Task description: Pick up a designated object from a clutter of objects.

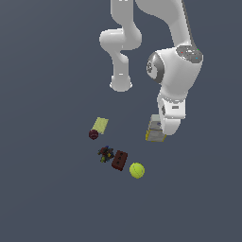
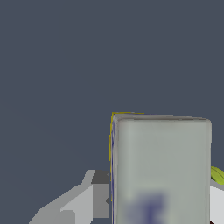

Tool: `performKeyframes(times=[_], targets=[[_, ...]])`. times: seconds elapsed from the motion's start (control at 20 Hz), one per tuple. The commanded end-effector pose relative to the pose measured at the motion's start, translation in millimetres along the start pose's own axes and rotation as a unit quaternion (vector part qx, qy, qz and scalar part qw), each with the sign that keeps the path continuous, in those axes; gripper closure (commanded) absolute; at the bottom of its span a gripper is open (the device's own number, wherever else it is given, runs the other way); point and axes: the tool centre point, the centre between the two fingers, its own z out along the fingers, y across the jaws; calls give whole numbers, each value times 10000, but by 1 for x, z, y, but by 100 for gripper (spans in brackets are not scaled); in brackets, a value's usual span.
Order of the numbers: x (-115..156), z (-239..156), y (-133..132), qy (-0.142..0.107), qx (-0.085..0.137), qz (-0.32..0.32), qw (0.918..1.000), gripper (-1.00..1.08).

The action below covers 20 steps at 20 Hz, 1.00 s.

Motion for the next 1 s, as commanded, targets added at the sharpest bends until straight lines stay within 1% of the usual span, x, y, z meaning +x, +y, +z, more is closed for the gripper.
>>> performKeyframes(times=[0.0, 0.95], targets=[[3, -14, 6, 2, -4, 0, 10000, 108], [33, -152, 73, 3, -1, 1, 10000, 108]])
